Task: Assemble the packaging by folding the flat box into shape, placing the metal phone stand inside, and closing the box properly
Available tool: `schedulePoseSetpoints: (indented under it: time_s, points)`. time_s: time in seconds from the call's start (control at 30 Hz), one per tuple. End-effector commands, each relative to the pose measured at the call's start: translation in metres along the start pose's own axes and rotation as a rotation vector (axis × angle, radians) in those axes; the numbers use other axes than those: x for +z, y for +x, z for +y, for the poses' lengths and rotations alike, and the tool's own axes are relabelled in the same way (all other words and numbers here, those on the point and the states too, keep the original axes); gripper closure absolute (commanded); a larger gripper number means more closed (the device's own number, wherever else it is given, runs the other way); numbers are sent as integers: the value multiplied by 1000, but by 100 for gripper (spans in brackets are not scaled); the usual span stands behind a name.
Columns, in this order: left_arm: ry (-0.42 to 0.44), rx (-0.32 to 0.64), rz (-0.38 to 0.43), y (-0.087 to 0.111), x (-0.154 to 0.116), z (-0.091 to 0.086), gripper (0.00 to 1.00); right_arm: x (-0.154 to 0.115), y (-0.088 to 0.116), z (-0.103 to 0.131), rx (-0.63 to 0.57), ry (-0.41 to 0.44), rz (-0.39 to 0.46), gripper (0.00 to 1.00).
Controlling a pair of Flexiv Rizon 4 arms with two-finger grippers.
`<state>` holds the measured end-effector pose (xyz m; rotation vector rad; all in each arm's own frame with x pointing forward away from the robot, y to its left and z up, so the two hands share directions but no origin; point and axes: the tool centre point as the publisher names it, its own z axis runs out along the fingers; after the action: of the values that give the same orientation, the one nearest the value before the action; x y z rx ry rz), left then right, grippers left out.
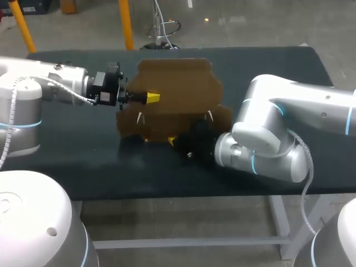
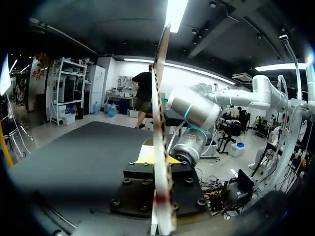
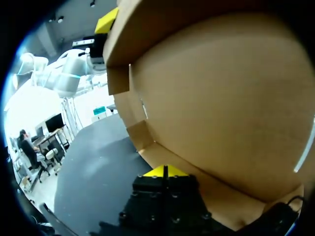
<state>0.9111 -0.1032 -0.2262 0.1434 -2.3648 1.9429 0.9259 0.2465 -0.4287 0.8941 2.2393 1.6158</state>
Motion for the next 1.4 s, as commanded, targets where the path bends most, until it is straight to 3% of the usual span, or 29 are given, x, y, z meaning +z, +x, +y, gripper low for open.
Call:
schedulePoseSetpoints:
  time_s: [0.03,0.9,1.4]
  points:
    - [-2,-4,5,-2,1,4,100,5,2,-5,-2,-7,-84,100]
    - [-1,-11,-5,-3,0,6,100,5,2,-5,-2,-7,-84,100]
    - [-1,-11,-5,-3,0,6,100,-38,31,8,-26,-59,-19,100]
